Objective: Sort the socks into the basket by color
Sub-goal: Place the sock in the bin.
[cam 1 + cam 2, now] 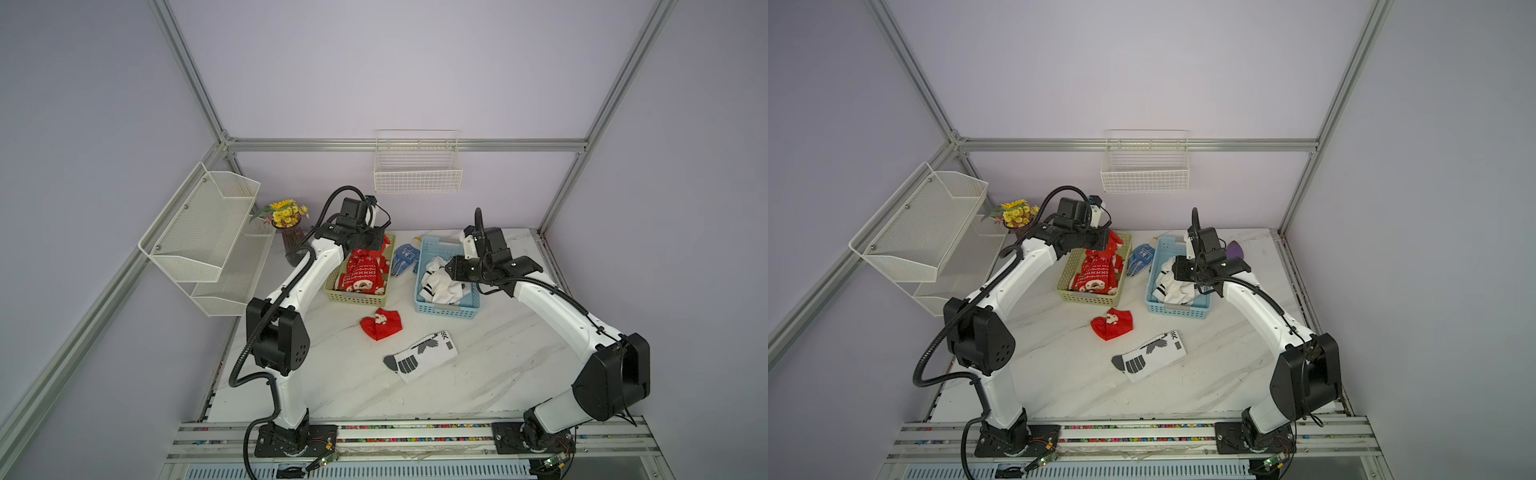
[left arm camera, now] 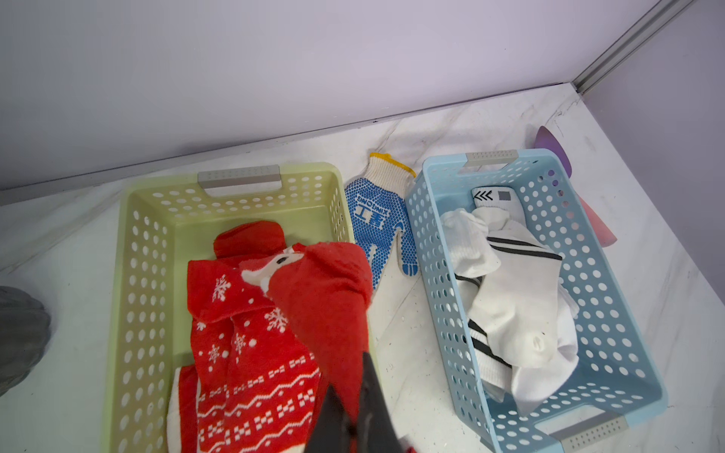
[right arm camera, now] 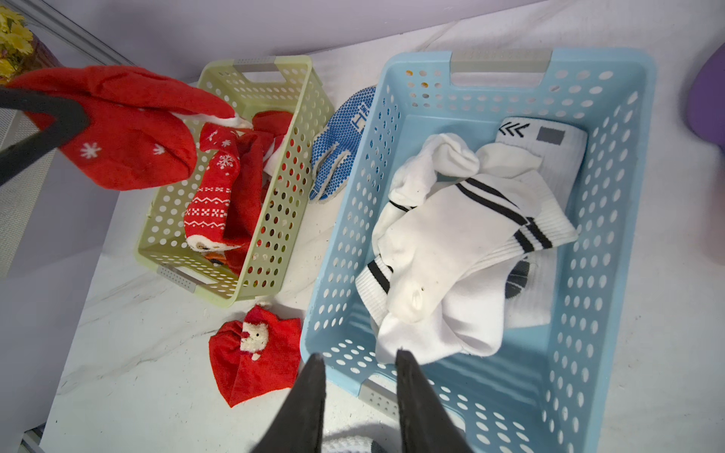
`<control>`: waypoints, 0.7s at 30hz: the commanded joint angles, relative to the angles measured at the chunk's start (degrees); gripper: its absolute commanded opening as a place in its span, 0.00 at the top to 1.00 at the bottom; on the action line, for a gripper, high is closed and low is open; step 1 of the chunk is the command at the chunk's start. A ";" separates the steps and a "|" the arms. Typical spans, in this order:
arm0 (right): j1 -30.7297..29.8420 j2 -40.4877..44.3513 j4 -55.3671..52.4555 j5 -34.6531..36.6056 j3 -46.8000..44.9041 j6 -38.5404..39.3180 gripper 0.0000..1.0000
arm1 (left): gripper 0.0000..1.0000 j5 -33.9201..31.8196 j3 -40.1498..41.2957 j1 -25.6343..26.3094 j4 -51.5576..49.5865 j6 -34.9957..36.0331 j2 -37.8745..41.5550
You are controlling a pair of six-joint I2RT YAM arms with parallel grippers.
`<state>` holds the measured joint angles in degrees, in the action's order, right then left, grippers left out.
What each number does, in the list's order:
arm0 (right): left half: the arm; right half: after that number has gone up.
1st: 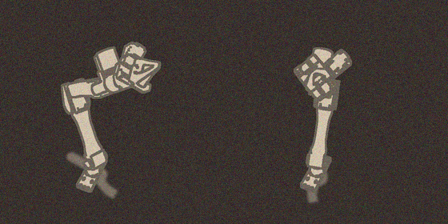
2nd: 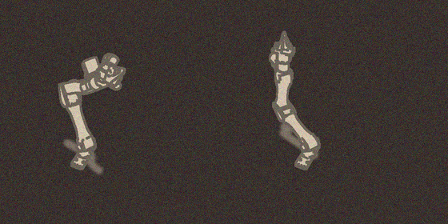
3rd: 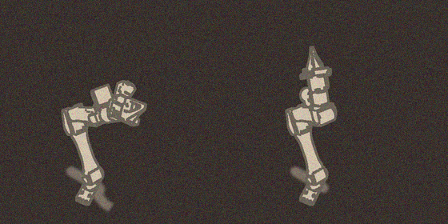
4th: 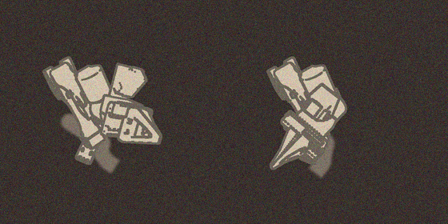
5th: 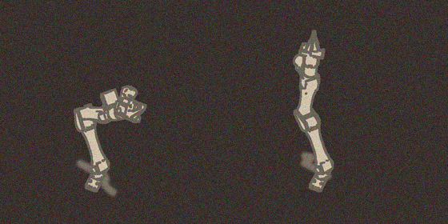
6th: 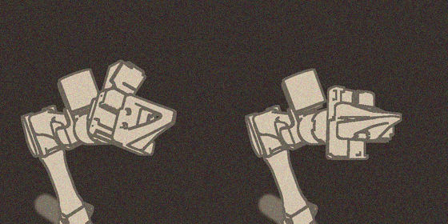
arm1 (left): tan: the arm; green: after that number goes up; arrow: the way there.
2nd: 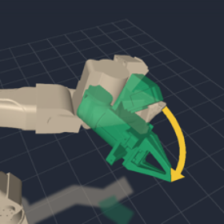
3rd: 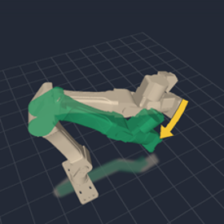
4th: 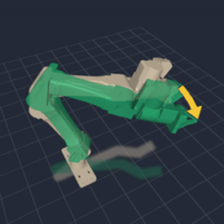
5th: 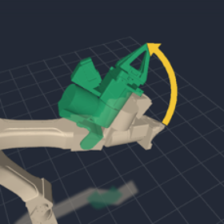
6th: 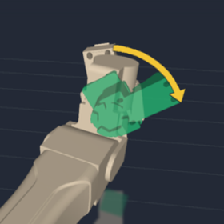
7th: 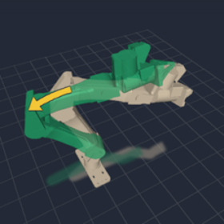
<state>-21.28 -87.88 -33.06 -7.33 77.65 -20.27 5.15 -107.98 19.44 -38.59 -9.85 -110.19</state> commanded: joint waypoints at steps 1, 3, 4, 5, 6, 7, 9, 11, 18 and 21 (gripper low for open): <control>-0.26 1.08 -0.75 0.42 1.85 1.10 0.66 | 1.00 1.61 -5.14 -1.14 1.15 2.13 -1.90; -0.26 1.01 -0.99 0.54 2.23 1.18 0.66 | 1.00 1.83 -6.15 -1.64 1.32 2.21 -3.27; -0.30 0.91 -1.21 0.64 2.37 1.22 0.66 | 1.00 2.20 -6.64 -1.91 1.39 2.27 -3.91; -0.32 0.89 -1.26 0.69 2.42 1.28 0.66 | 1.00 2.47 -6.93 -1.95 1.39 2.32 -4.57; -0.34 0.73 -1.31 0.74 2.48 1.23 0.66 | 1.00 2.50 -7.14 -2.03 1.50 2.40 -5.00; -0.30 0.65 -1.33 0.74 2.56 1.28 0.66 | 1.00 2.49 -7.28 -2.00 1.76 2.51 -5.43; -0.30 0.49 -1.38 0.74 2.60 1.27 0.66 | 1.00 2.42 -7.50 -2.17 2.24 2.80 -6.34; -0.26 0.29 -1.41 0.66 2.69 1.29 0.66 | 1.00 2.15 -7.68 -2.26 2.81 2.90 -7.27; -0.31 0.12 -1.37 0.84 2.47 1.20 0.66 | 1.00 2.76 -7.77 -2.57 5.57 1.85 -9.57; -0.27 -0.10 -1.49 0.90 2.45 1.18 0.66 | 1.00 3.27 -7.56 -2.65 6.46 1.04 -10.39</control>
<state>-21.28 -87.92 -34.13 -7.07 78.85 -20.03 7.14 -111.87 17.26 -35.27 -8.38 -120.68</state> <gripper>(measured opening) 0.342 0.048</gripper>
